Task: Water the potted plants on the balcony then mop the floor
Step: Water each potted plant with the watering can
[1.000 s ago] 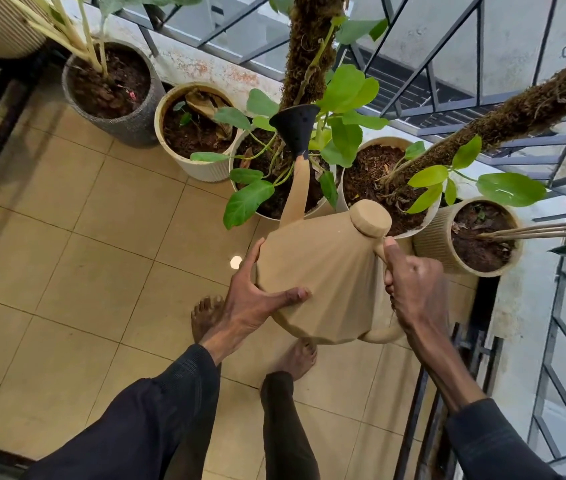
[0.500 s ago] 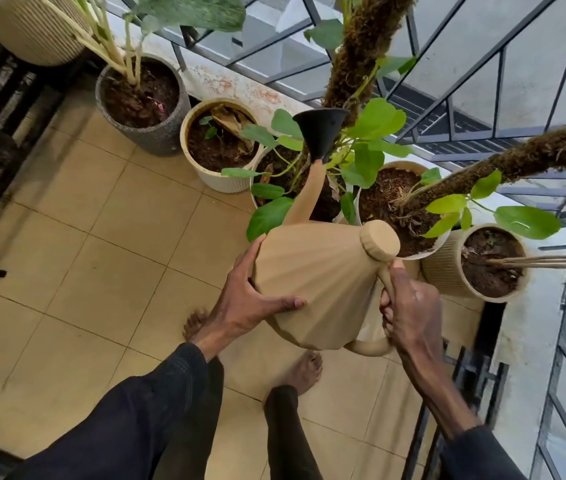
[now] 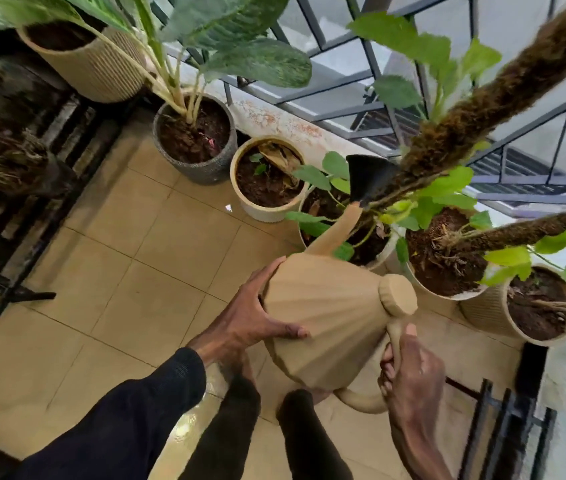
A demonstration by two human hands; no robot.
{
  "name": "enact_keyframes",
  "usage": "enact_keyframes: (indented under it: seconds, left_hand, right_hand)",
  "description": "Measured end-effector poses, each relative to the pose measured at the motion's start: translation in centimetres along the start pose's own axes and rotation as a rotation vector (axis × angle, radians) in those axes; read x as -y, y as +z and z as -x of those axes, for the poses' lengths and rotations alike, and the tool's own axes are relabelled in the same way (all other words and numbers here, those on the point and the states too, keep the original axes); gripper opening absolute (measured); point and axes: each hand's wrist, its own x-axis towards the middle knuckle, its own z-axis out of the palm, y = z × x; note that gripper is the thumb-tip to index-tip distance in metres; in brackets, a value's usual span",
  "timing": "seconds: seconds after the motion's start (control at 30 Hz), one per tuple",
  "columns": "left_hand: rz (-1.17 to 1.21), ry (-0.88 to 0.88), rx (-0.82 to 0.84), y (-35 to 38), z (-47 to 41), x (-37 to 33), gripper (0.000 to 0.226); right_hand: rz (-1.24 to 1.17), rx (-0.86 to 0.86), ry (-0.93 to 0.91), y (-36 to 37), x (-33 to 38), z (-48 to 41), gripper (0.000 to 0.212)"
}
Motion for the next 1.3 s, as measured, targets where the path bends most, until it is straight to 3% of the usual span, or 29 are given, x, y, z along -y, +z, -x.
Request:
enact_keyframes:
  seconds: [0.4,0.7,0.9,1.13,1.3]
  left_hand:
    - [0.165,-0.148,-0.035,-6.0,-2.8,0.1,0.119]
    - [0.379,-0.325,-0.044,-7.4,-6.0,-0.1,0.133]
    - [0.576,-0.469,-0.005,-8.0,-6.5,0.8,0.109]
    - [0.64,-0.525,-0.017,-10.1,-7.1,-0.1,0.143]
    - [0.678,-0.549,-0.004,-11.4,-7.1,-0.6,0.122]
  right_hand:
    - [0.05,0.083,-0.078,6.5,6.0,-3.6,0.066]
    - [0.184,0.254,-0.171,9.0,11.0,-9.3,0.057]
    - [0.374,0.324,-0.215,11.8,14.2,-11.6,0.056]
    - [0.486,0.352,-0.189,14.4,16.6,-13.0,0.058]
    - [0.531,0.359,-0.16,15.8,18.1,-13.0,0.053]
